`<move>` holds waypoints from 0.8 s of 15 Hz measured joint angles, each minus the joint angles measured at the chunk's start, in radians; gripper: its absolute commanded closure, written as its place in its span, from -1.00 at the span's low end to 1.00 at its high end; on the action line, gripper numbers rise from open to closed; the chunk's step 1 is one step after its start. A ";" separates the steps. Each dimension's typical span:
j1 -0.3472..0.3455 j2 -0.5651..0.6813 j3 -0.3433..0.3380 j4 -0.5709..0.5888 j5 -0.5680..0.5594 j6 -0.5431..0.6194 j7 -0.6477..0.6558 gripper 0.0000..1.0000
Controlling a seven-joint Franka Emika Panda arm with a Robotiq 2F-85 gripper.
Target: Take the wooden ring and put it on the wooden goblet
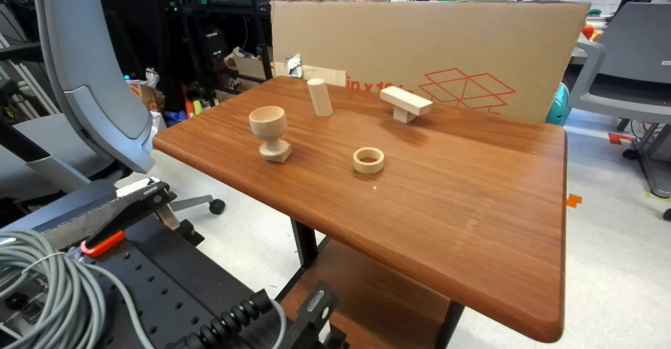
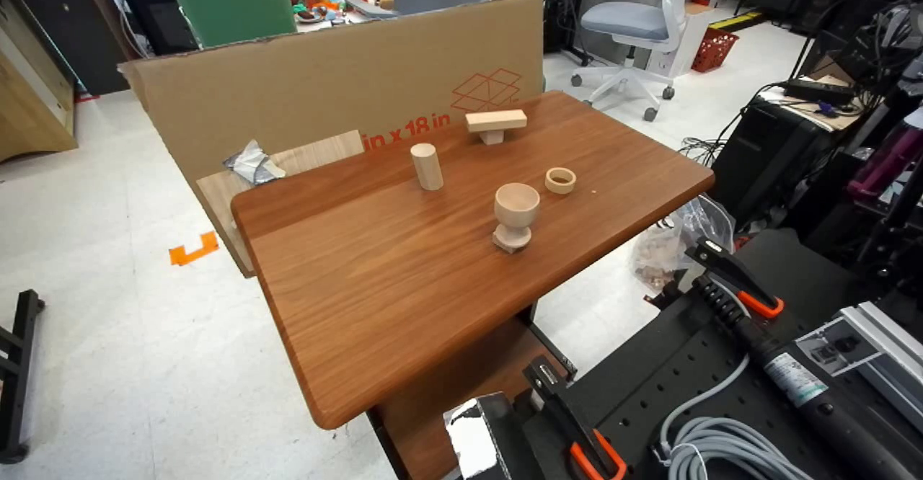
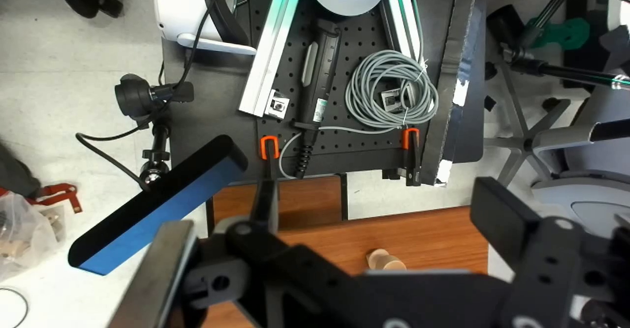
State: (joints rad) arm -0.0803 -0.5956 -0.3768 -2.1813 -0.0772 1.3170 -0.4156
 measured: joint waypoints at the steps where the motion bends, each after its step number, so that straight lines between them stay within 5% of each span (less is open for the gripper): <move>1: 0.000 0.002 0.001 0.000 0.002 0.000 0.003 -1.00; 6: 0.000 0.065 0.028 0.001 0.095 0.091 0.095 -1.00; 12: 0.002 0.208 0.142 -0.007 0.168 0.424 0.218 -1.00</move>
State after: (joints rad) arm -0.0786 -0.3876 -0.2350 -2.1886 0.0911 1.7407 -0.1980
